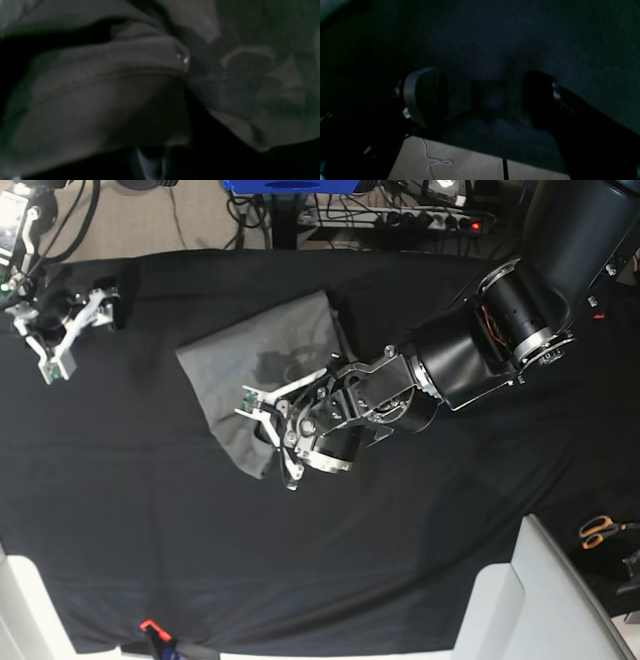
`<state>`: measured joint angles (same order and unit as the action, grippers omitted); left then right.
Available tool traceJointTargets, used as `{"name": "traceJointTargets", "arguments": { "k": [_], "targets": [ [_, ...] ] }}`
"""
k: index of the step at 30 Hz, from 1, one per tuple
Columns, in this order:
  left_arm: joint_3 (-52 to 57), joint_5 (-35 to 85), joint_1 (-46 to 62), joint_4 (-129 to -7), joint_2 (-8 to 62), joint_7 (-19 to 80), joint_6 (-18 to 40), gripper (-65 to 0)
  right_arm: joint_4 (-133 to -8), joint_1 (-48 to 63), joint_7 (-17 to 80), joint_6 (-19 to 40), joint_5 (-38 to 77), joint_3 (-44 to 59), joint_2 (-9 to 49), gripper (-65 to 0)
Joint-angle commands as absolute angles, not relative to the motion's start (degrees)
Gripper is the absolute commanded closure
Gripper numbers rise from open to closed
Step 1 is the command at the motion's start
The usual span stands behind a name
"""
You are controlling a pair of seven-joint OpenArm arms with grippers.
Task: Fold the T-shirt properly
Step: 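Grasp the shirt's collar edge with the left gripper and pull it straight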
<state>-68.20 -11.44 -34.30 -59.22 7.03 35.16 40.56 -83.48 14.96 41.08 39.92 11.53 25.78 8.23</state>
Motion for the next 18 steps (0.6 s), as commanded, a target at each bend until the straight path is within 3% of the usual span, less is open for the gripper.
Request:
{"name": "traceJointTargets", "arguments": {
  "k": [1,18],
  "targets": [
    [-67.74,-11.3,-36.0,-60.09,6.55,33.71,40.0,0.0,-84.26,14.64,40.4,40.0,12.0,26.15,9.01,-51.5],
    [-69.76,-11.3,-39.34,-57.54,0.84,31.34,40.0,0.0,-84.26,14.55,40.4,40.0,12.0,26.15,9.01,-51.5]
  ]
}}
